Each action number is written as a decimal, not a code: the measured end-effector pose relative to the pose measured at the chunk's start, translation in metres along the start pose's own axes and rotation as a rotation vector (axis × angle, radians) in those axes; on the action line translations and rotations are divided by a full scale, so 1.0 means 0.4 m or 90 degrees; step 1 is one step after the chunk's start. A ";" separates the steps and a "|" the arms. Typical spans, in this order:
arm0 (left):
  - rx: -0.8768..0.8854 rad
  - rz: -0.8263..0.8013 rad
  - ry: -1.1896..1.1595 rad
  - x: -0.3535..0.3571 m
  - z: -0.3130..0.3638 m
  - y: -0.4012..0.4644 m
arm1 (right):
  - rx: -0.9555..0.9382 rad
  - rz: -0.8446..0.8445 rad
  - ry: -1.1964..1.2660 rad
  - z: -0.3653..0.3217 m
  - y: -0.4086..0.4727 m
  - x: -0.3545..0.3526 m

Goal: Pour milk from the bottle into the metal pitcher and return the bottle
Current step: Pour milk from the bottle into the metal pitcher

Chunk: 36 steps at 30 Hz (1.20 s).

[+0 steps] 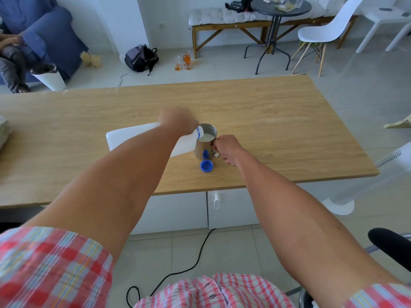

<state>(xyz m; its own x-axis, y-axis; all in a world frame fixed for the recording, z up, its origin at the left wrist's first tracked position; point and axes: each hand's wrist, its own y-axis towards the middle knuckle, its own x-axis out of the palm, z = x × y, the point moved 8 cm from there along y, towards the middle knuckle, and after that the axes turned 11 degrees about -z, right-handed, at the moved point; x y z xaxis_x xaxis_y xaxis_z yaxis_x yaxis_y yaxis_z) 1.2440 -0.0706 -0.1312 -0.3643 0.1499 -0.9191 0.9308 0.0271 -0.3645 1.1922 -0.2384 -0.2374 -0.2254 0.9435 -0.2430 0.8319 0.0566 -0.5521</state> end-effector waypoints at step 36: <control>0.000 -0.015 0.004 -0.006 0.003 -0.008 | -0.008 -0.014 0.009 -0.003 -0.003 -0.001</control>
<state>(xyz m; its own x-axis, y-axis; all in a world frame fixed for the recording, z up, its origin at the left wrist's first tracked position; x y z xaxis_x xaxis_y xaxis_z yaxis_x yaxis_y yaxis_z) 1.2417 -0.0723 -0.1279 -0.3863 0.1559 -0.9091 0.9218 0.0314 -0.3863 1.1919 -0.2385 -0.2354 -0.2369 0.9463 -0.2201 0.8335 0.0816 -0.5465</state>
